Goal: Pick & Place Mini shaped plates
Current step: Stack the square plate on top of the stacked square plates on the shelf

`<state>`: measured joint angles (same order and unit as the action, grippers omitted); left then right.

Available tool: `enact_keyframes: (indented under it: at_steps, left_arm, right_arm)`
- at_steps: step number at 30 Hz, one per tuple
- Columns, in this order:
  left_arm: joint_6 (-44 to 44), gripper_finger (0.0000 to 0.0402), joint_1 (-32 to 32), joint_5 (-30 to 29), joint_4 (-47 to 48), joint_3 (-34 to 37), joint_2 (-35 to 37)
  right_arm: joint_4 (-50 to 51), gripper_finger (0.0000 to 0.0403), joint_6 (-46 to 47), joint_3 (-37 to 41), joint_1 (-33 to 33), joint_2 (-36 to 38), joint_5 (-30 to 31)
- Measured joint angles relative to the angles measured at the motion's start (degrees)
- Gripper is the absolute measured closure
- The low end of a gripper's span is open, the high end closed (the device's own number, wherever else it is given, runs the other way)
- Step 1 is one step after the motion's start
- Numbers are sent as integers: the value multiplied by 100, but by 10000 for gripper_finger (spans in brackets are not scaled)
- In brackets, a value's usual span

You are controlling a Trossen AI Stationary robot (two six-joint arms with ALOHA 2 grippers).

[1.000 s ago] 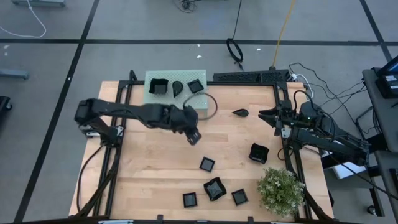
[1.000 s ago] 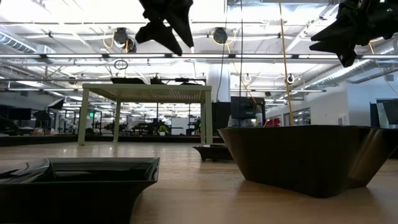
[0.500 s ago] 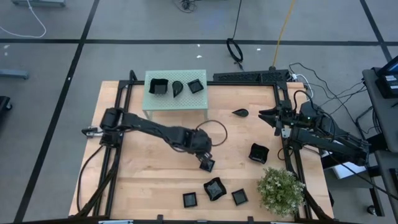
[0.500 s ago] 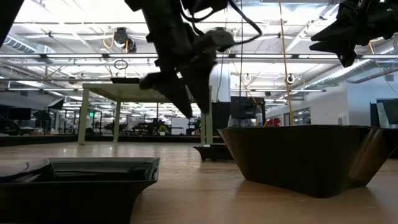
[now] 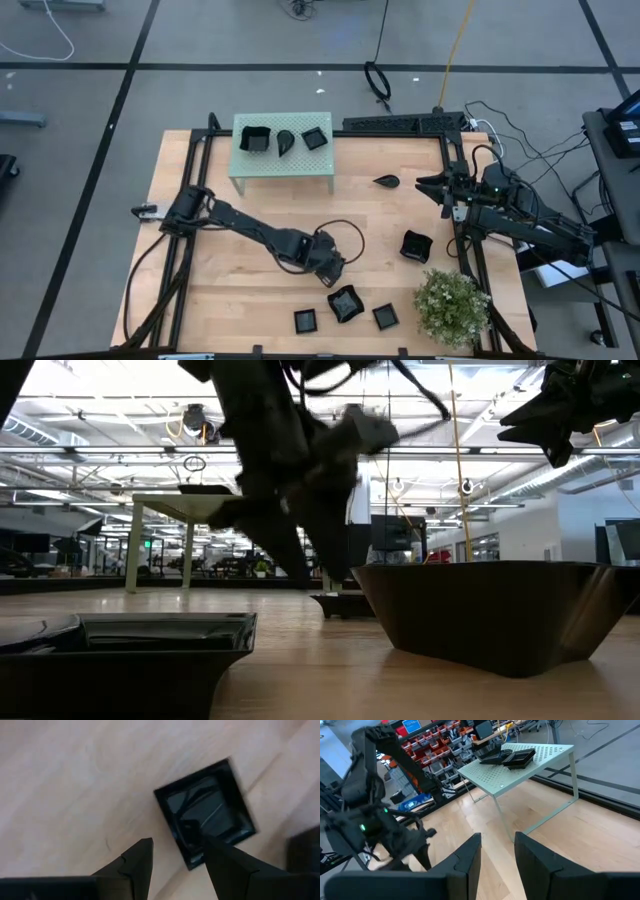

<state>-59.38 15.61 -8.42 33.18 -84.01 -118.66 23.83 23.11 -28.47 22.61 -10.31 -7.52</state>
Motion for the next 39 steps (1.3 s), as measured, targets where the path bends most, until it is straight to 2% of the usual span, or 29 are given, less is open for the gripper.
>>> enact_keyframes:
  at_steps: [5, 10, 14, 20, 25, 31, 35, 39]
  left_arm:
    - [-337, 229, 25, -56, -394, -3, -303]
    - [-462, 233, 27, -200, -399, -22, -366]
    - [-503, 276, 23, -409, -415, -5, -323]
    - [-568, 386, -94, -416, -976, 2, -329]
    - [-497, 387, -182, -313, -1515, -171, -342]
    - [457, 394, -464, -391, -1509, -947, -327]
    - [1568, 387, -807, -492, -1461, -1613, -327]
    - [2788, 397, -1243, -503, -1054, -2532, -324]
  right_arm:
    - [0, 298, 0, 0, 0, 2, 1]
    - [2, 298, 0, 0, 1, 2, -1]
    - [0, 298, 0, 0, 0, 0, -1]
    - [0, 298, 0, 0, 1, 0, 0]
    - [0, 298, 0, 0, 0, 0, 0]
    - [0, 298, 0, 0, 0, 0, 2]
    - [0, 298, 0, 0, 0, 0, 0]
    - [0, 298, 0, 0, 2, 0, 1]
